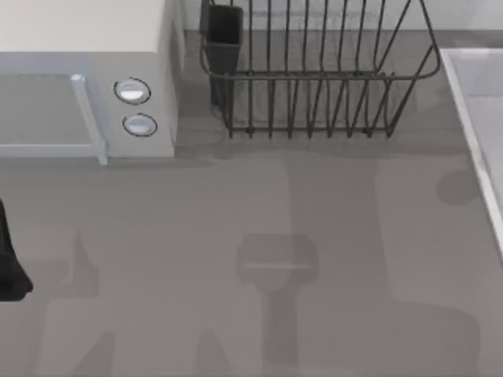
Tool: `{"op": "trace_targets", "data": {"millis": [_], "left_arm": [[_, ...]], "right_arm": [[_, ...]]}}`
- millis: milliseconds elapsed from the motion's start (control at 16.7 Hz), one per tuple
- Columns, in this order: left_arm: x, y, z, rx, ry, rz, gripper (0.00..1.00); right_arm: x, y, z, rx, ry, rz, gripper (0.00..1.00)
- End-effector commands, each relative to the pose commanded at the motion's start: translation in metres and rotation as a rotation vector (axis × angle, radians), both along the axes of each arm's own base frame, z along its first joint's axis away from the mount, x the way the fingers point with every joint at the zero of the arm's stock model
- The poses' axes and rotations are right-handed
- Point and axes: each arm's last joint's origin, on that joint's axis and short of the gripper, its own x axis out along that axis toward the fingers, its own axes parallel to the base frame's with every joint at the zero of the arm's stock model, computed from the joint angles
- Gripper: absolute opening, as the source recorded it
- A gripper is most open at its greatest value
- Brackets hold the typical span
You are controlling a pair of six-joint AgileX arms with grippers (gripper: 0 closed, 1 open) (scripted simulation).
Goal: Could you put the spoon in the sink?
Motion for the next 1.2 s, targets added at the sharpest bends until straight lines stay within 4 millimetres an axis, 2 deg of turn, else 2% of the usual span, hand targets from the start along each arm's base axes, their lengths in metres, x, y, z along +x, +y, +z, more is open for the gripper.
{"op": "trace_targets", "data": {"millis": [300, 660, 1020, 1200], "left_arm": [[0.000, 0.000, 0.000, 0.000, 0.000, 0.000, 1.00], [0.000, 0.000, 0.000, 0.000, 0.000, 0.000, 1.00], [0.000, 0.000, 0.000, 0.000, 0.000, 0.000, 1.00], [0.000, 0.000, 0.000, 0.000, 0.000, 0.000, 1.00]], "right_arm": [[0.004, 0.001, -0.006, -0.004, -0.018, 0.005, 0.00], [0.003, 0.003, -0.041, 0.001, 0.012, 0.006, 0.00], [0.002, 0.004, -0.043, -0.001, 0.002, 0.007, 0.00], [0.002, 0.004, -0.043, -0.001, 0.002, 0.007, 0.23]]}}
